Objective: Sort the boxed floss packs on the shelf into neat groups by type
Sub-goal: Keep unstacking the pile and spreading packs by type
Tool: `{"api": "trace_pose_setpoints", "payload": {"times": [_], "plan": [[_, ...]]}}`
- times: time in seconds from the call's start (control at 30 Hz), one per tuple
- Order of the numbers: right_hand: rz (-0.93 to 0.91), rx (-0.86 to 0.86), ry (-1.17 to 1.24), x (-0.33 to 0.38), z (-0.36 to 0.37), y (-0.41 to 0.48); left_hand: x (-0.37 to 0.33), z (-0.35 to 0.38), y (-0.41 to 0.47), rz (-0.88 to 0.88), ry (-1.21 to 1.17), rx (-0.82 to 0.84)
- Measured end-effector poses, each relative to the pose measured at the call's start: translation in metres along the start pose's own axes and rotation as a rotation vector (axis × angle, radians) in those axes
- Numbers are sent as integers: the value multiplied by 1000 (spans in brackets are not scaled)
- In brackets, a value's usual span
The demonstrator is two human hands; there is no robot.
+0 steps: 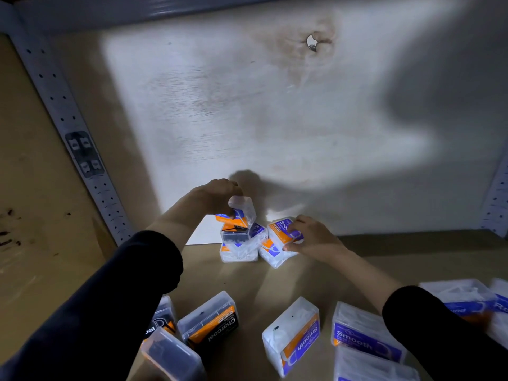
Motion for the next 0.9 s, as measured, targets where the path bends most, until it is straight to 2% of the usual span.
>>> {"api": "trace_pose_setpoints", "payload": {"times": [0.2, 0.3, 0.47, 0.53, 0.7, 0.9], "plan": [[212, -153, 282, -10, 0, 14, 0, -1, 4, -27, -15, 27], [319, -212, 317, -17, 0, 15, 0, -2, 8, -46, -25, 39], [612, -72, 536, -26, 14, 12, 1, -1, 10, -65, -61, 47], [668, -65, 605, -27, 16, 13, 2, -1, 11, -68, -67, 45], [538, -147, 438, -22, -4, 15, 4, 1, 12, -81, -86, 34], [330, -17, 27, 2, -17, 19, 4, 0, 11, -97, -107, 31]]}}
Point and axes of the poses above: each hand's wrist, its own y-axis towards the middle knuckle, its own z-axis out of the palm, x = y × z, the point moved 4 cm from there along y, towards the middle knuckle, and after that the axes turned 5 degrees about y, right-handed, at the moved point
